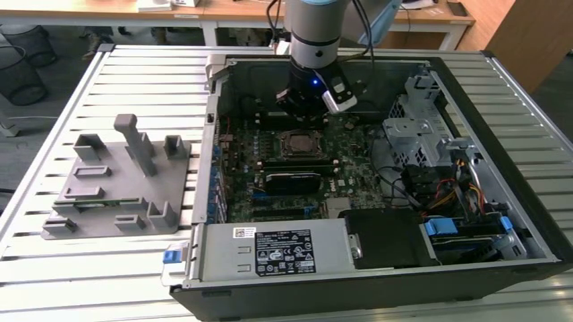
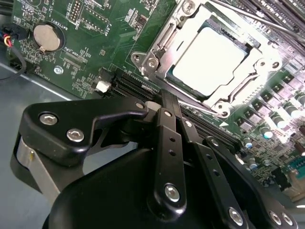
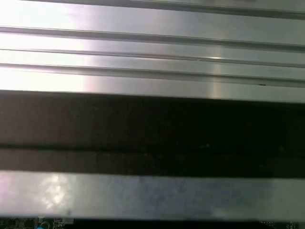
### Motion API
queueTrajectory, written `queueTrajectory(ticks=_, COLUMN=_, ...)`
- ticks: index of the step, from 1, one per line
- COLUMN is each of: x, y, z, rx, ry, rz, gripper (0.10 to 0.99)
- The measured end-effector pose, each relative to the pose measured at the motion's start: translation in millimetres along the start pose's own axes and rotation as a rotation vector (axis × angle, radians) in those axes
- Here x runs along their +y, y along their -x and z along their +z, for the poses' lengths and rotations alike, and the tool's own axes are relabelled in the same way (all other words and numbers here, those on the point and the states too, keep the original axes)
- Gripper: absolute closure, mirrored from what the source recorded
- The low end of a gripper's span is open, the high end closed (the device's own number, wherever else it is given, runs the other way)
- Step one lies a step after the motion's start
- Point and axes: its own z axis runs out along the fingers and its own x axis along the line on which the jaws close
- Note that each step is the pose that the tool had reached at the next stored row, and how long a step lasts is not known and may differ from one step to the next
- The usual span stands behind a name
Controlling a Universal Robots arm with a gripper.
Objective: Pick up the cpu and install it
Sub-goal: 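Install the first cpu locking lever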
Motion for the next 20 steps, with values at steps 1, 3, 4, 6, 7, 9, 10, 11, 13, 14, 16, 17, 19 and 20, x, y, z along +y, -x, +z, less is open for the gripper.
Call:
queueTrajectory(ticks=1, x=-0.1, y=0.3, z=1.1, rx=0.0003, ry=0.0, rz=0.0, gripper=0.98)
queueTrajectory(ticks=3, x=-0.3, y=0.9, z=3.0, rx=0.0009, ry=0.0, rz=0.0, gripper=0.98)
queueTrajectory(ticks=4, x=-0.4, y=1.0, z=3.7, rx=0.001, ry=0.0, rz=0.0, gripper=0.98)
queueTrajectory(ticks=6, x=-0.5, y=1.1, z=4.8, rx=0.0012, ry=0.0, rz=0.0, gripper=0.98)
queueTrajectory(ticks=7, x=-0.5, y=1.1, z=5.0, rx=0.0014, ry=0.0, rz=0.0, gripper=0.98)
queueTrajectory(ticks=9, x=-0.5, y=1.2, z=5.0, rx=0.0015, ry=0.0, rz=0.0, gripper=0.98)
queueTrajectory(ticks=10, x=-0.5, y=1.2, z=5.1, rx=0.0015, ry=-0.001, rz=0.0, gripper=0.98)
queueTrajectory(ticks=11, x=-0.4, y=1.3, z=5.2, rx=0.0014, ry=-0.003, rz=0.0, gripper=0.98)
queueTrajectory(ticks=13, x=-0.5, y=1.3, z=5.2, rx=0.0017, ry=-0.013, rz=0.0, gripper=0.98)
queueTrajectory(ticks=14, x=-0.5, y=1.3, z=5.5, rx=0.0017, ry=-0.016, rz=0.0, gripper=0.98)
queueTrajectory(ticks=16, x=-0.4, y=1.5, z=6.4, rx=0.002, ry=-0.018, rz=-0.001, gripper=0.98)
queueTrajectory(ticks=17, x=-0.4, y=1.5, z=6.8, rx=0.0023, ry=-0.02, rz=0.0, gripper=0.98)
queueTrajectory(ticks=19, x=-0.3, y=1.6, z=7.8, rx=0.0023, ry=-0.021, rz=-0.001, gripper=0.98)
queueTrajectory(ticks=20, x=-0.2, y=1.8, z=8.5, rx=0.0017, ry=-0.021, rz=-0.001, gripper=0.98)
